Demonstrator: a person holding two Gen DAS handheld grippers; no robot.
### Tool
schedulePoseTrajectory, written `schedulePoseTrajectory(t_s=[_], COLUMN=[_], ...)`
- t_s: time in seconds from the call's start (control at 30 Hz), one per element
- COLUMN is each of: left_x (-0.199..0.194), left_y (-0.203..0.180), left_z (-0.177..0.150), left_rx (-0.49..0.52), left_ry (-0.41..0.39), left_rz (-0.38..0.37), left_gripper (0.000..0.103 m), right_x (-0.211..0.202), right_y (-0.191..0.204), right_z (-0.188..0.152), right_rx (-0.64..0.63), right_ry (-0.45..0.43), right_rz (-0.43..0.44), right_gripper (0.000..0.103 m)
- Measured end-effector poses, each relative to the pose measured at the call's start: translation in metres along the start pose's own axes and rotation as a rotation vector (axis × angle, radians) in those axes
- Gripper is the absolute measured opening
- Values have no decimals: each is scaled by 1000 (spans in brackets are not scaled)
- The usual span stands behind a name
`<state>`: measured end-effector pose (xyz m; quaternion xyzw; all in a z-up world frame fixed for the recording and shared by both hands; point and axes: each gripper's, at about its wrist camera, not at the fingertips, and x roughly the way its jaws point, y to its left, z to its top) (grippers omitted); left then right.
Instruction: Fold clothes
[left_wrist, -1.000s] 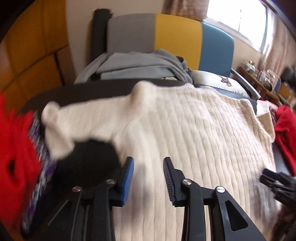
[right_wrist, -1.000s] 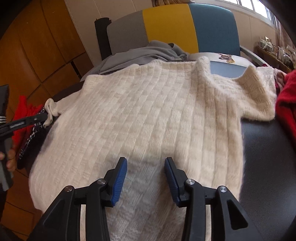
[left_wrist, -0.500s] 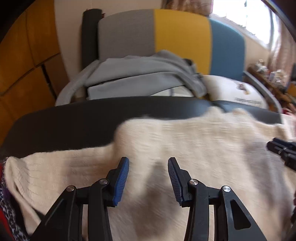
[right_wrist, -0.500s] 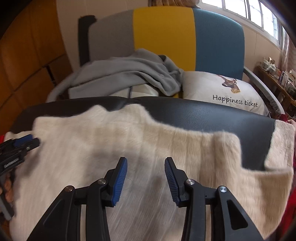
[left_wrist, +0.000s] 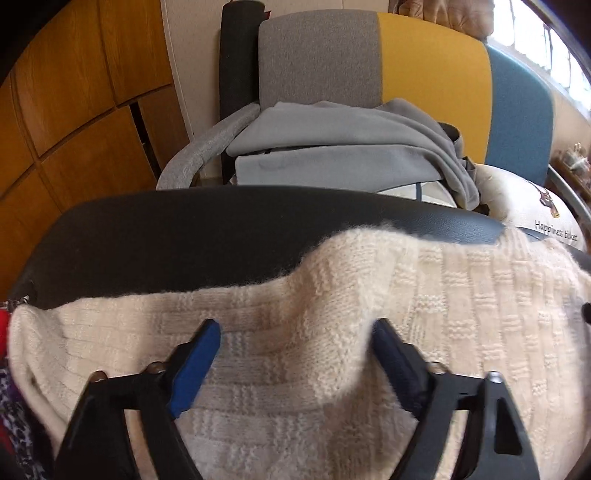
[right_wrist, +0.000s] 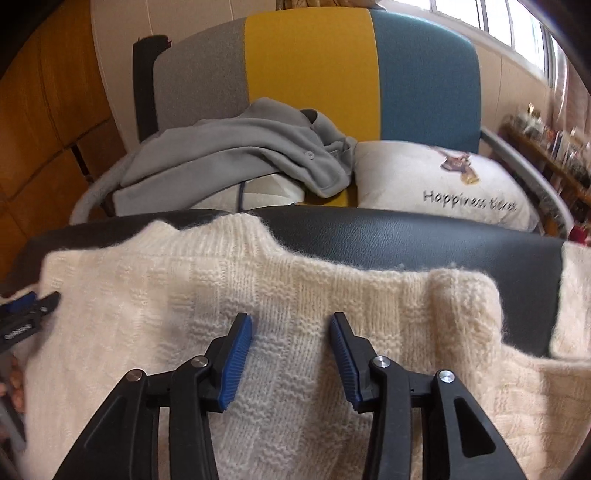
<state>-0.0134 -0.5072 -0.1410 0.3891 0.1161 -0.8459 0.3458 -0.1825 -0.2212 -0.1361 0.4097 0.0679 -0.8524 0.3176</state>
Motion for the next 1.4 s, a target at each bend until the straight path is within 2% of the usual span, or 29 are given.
schedulePoseTrajectory(t_s=[0.07,0.1,0.23,0.27,0.43,0.5,0.53,0.6,0.77,1.0,1.07,1.1,1.13,1.2,1.4], left_x=[-19,-31,-68,-72,-67,-61,-56,-45,-43,-42,-42,-42,-42,-42,-42], left_y=[-1,-3,-23,-32,-61,-63,-61,-55,-56,-57,-58,-58,-57,-57,-57], left_z=[-2,-6,-30,-39,-66,-65,-65,-64,-66,-68,-69,-69,-68,-68,-68], left_rx=[-7,-12,9,30,113,113,97,51,48,42,42,42,42,41,41], left_ry=[-42,-61,-108,-106,-31,-5,16,63,63,62,61,61,60,61,59], left_rz=[-9,-33,-112,-133,-195,-198,-205,-223,-226,-233,-233,-233,-234,-235,-235], left_gripper=[67,67,80,81,81,85,97,103,103,103,103,103,103,103,103], right_x=[-15,-29,-87,-91,-101,-98,-96,-92,-82,-51,-46,-43,-42,-45,-83], right_y=[-7,-18,-66,-89,-212,-230,-240,-258,-301,-300,-298,-297,-298,-298,-289], right_z=[-1,1,9,10,1,-3,-6,-10,-21,-16,-14,-12,-12,-12,-7], right_rx=[15,14,18,55,375,423,447,495,610,543,492,470,457,438,447], right_ry=[-15,-37,-118,-109,-52,-42,-37,-26,0,23,37,48,59,68,-19], right_rz=[46,45,34,1,-174,-202,-216,-244,-313,-386,-422,-434,-430,-424,-295], right_gripper=[38,38,38,38,38,38,38,38,38,36,28,16,11,10,9])
